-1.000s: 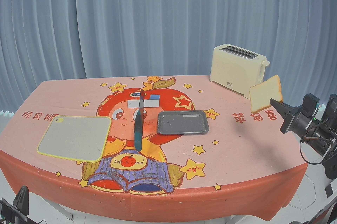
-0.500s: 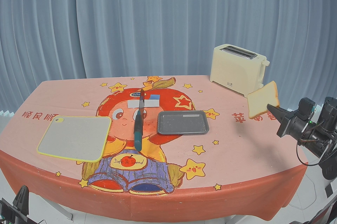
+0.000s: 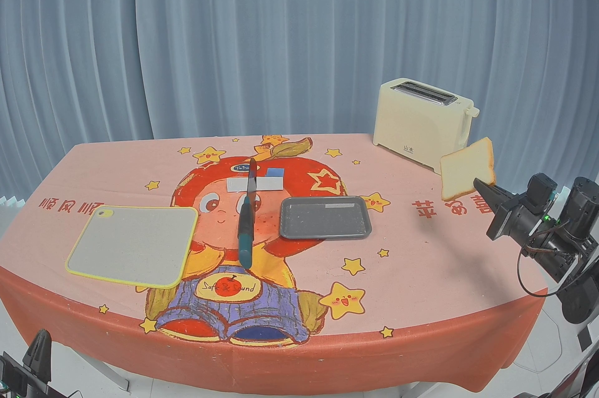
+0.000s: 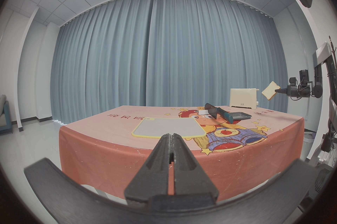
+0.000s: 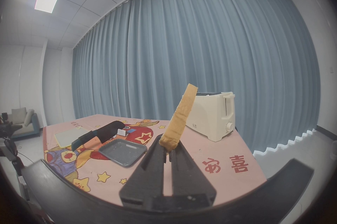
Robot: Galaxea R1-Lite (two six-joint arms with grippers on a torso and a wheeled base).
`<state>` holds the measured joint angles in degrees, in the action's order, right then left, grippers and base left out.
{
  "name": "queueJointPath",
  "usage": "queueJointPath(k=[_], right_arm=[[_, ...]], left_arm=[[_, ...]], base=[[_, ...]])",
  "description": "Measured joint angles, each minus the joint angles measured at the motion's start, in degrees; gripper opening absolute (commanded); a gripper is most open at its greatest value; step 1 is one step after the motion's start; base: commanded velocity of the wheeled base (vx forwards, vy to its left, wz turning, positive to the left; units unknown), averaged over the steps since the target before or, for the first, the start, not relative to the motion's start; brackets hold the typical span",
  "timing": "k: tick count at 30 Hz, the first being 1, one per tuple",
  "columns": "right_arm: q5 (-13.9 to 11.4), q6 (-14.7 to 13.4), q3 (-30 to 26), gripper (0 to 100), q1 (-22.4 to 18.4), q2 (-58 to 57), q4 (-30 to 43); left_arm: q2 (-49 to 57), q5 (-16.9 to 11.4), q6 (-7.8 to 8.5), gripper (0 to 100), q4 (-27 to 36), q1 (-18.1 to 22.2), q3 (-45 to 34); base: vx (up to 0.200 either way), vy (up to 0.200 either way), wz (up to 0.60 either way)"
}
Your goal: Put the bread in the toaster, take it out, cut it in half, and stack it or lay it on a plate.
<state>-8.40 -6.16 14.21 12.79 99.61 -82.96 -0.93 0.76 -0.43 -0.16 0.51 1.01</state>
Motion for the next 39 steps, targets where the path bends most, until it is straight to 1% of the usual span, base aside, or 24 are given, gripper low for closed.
queueJointPath(k=[5, 9, 15, 18, 21, 23, 28, 32, 35, 36, 39], right_arm=[[1.5, 1.0, -0.3, 0, 0.1, 4.2, -5.7], [1.9, 1.7, -0.2, 0, 0.5, 6.6, -5.9], [2.1, 2.6, 1.5, 0, 1.5, 6.3, -6.0], [2.1, 5.0, 2.7, 0, 1.4, 5.8, -6.1], [1.8, 6.0, 3.9, 0, 0.6, 5.6, -6.1], [1.6, 6.2, 4.8, 0, 0.2, 5.5, -6.0], [0.8, 7.0, 8.0, 0, -1.2, 5.4, -5.8], [0.0, 8.0, 11.0, 0, -2.7, 5.2, -2.4], [-1.7, 8.4, 13.4, 0, -4.0, 4.9, 1.1], [-2.8, 8.5, 14.4, 0, -4.5, 4.7, 2.5], [-4.9, 8.7, 16.5, 0, -5.5, 4.2, 3.9]], left_arm=[[0.0, 0.0, 0.0, 0, 0.0, 0.0, 0.0], [0.0, 0.0, 0.0, 0, 0.0, 0.0, 0.0], [0.0, 0.0, 0.0, 0, 0.0, 0.0, 0.0], [0.0, 0.0, 0.0, 0, 0.0, 0.0, 0.0], [0.0, 0.0, 0.0, 0, 0.0, 0.0, 0.0], [0.0, 0.0, 0.0, 0, 0.0, 0.0, 0.0], [0.0, 0.0, 0.0, 0, 0.0, 0.0, 0.0], [0.0, 0.0, 0.0, 0, 0.0, 0.0, 0.0], [0.0, 0.0, -0.01, 0, 0.0, 0.0, 0.0], [0.0, 0.0, 0.0, 0, 0.0, 0.0, 0.0], [0.0, 0.0, 0.0, 0, 0.0, 0.0, 0.0]], base=[[0.0, 0.0, 0.0], [0.0, 0.0, 0.0], [0.0, 0.0, 0.0], [0.0, 0.0, 0.0], [0.0, 0.0, 0.0], [0.0, 0.0, 0.0], [0.0, 0.0, 0.0], [0.0, 0.0, 0.0], [0.0, 0.0, 0.0], [0.0, 0.0, 0.0], [0.0, 0.0, 0.0]])
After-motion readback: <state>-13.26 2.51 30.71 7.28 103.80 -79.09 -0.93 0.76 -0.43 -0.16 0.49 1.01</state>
